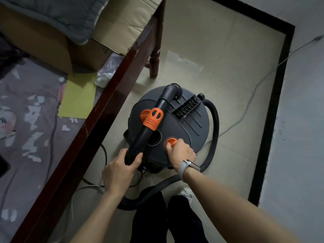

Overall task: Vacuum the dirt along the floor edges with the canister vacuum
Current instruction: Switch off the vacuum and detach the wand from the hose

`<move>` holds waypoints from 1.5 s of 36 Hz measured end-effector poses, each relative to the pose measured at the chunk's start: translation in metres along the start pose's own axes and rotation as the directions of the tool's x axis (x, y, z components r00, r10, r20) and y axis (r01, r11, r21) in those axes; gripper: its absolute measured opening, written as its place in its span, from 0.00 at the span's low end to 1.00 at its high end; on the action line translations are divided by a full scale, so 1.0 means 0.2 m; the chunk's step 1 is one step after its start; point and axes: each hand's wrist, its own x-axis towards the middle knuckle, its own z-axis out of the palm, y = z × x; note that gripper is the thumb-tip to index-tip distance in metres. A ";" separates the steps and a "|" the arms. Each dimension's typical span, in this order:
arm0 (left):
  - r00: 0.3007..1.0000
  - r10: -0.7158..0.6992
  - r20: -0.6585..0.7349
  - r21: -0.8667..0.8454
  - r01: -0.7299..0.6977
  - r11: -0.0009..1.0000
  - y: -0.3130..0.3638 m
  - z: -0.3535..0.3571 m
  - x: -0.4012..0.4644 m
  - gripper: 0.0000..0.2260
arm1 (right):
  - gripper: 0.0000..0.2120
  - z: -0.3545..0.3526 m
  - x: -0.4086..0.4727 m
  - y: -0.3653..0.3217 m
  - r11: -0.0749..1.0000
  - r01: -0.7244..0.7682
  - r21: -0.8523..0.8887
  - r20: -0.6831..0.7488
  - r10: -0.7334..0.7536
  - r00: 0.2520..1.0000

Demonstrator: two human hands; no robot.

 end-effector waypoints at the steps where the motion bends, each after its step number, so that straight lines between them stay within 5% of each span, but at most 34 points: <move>1: 1.000 0.007 -0.001 0.001 -0.007 1.000 0.00 0.00 0.00 0.32 | 0.19 0.00 0.00 0.00 1.000 0.009 -0.007 0.003 -0.009 1.000; 14: 1.000 -0.011 -0.010 -0.011 0.011 1.000 -0.01 -0.02 0.04 0.32 | 0.22 -0.10 0.04 0.03 0.934 0.241 -0.265 -0.023 -0.256 0.967; 19: 1.000 -0.029 -0.003 -0.037 0.028 0.999 -0.09 -0.02 0.05 0.31 | 0.19 -0.10 0.06 -0.09 0.927 0.354 -0.120 -0.116 -0.368 0.923; 24: 0.997 -0.073 -0.030 -0.089 0.070 0.994 -0.14 -0.05 0.05 0.31 | 0.21 -0.04 0.12 -0.27 0.940 0.333 0.073 -0.045 -0.331 0.943; 34: 0.999 -0.046 -0.019 -0.067 0.044 0.997 -0.24 -0.08 0.06 0.29 | 0.27 0.01 0.21 -0.52 0.971 0.199 -0.130 -0.157 -0.218 0.963; 40: 0.998 -0.050 0.031 -0.118 0.053 0.992 -0.27 -0.05 0.07 0.30 | 0.21 0.06 0.19 -0.56 0.995 0.098 0.030 -0.185 -0.091 0.979; 54: 0.998 -0.046 0.049 -0.080 0.049 0.996 -0.28 -0.11 0.12 0.31 | 0.19 0.11 0.18 -0.55 0.984 0.141 0.112 -0.259 -0.108 0.960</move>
